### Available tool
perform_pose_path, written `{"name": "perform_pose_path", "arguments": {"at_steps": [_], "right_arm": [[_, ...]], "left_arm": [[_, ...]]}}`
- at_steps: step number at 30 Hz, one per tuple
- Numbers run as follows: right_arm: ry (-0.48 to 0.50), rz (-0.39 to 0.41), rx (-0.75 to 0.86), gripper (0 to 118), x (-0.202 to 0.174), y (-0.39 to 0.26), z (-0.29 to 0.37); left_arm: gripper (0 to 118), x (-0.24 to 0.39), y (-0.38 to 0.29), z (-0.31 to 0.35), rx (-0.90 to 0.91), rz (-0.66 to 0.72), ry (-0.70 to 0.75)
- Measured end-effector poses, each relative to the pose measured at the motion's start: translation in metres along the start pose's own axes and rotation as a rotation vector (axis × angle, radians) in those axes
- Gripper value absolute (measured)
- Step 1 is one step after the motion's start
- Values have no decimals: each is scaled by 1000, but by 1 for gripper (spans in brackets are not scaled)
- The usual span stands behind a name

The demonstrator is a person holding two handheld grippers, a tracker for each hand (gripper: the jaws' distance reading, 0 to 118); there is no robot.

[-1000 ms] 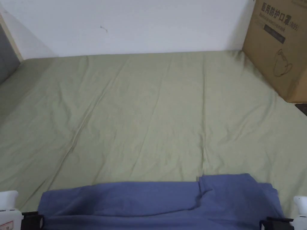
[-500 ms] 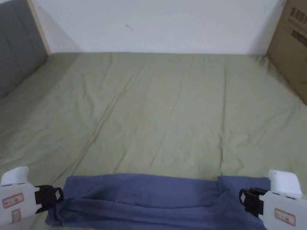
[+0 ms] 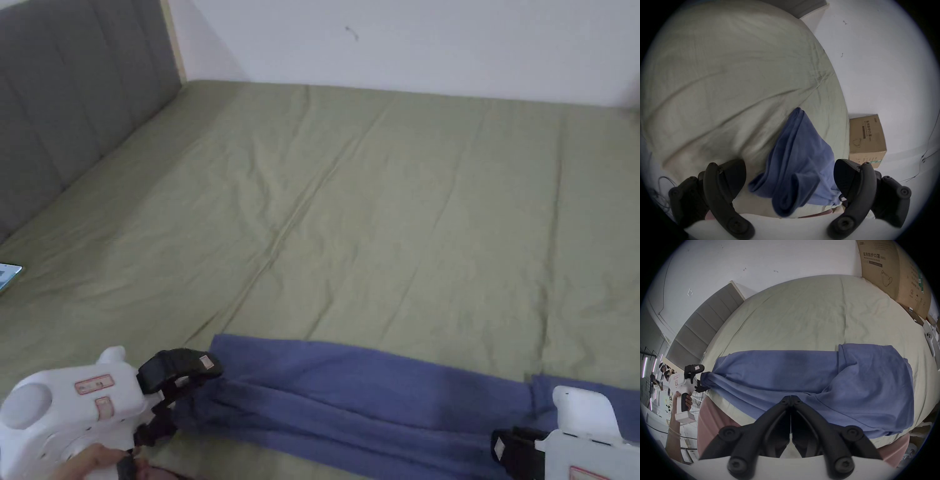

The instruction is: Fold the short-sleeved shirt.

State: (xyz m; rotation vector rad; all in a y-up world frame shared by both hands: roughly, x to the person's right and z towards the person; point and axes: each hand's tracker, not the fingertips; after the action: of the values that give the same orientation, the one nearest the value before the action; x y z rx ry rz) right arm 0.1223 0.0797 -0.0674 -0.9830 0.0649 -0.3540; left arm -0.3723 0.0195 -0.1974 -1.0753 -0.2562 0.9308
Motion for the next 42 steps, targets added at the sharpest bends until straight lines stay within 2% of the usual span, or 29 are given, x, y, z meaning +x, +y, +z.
{"name": "perform_pose_path", "arguments": {"at_steps": [1, 2, 5, 6, 8, 11, 15, 17, 22, 24, 27, 28, 29, 31, 32, 33, 34, 38, 39, 41, 42], "right_arm": [[-3, -1, -3, 0, 0, -1, -1], [-8, -4, -9, 0, 3, -1, -1], [-17, -14, -19, 0, 6, -4, -3], [-16, -21, -25, 0, 16, -3, -6], [-18, -30, -29, 0, 21, -5, -5], [-26, -54, -22, 0, 23, -9, 2], [-30, -85, -11, 0, 34, -13, 12], [-39, -101, 1, 0, 47, -15, 18], [-55, -181, 40, 0, 81, -23, 32], [-56, -223, 54, 0, 92, -29, 37], [-71, -283, 79, 0, 107, -41, 46], [-81, -294, 81, 0, 112, -45, 49], [-86, -303, 78, 0, 117, -49, 52], [-97, -330, 75, 0, 124, -55, 57], [-102, -339, 74, 0, 128, -58, 60], [-110, -344, 73, 0, 130, -59, 62], [-120, -346, 75, 0, 133, -62, 66], [-164, -333, 104, 0, 133, -65, 76], [-165, -328, 106, 0, 132, -65, 77], [-161, -317, 107, 0, 128, -63, 77], [-152, -312, 111, 0, 126, -61, 77]], "left_arm": [[98, 0, -1, -2, 16, 1, -8], [68, 1, -1, -3, 21, 10, -9], [11, 0, 1, -2, 35, 14, 29], [7, -5, -3, -9, -16, 51, 54], [7, 0, -5, -11, -11, 41, 53], [7, 31, -5, -5, 31, -74, 130], [7, 103, -12, 3, 71, -324, 165], [7, 151, -27, 3, 87, -476, 129], [7, 247, -89, -30, -57, -773, -39], [7, 265, -119, -57, -133, -883, -89], [10, 277, -176, -108, -216, -1036, -39], [24, 277, -197, -121, -254, -1057, -30], [47, 271, -208, -138, -316, -1080, -61], [107, 257, -224, -165, -394, -1048, -72], [110, 251, -232, -174, -434, -1036, -44], [108, 244, -233, -180, -449, -995, 35], [107, 239, -231, -178, -436, -966, 47], [95, 242, -202, -147, -335, -816, -60], [86, 242, -193, -140, -321, -779, -83], [24, 236, -171, -131, -243, -749, -115], [0, 232, -165, -130, -216, -745, -68]]}}
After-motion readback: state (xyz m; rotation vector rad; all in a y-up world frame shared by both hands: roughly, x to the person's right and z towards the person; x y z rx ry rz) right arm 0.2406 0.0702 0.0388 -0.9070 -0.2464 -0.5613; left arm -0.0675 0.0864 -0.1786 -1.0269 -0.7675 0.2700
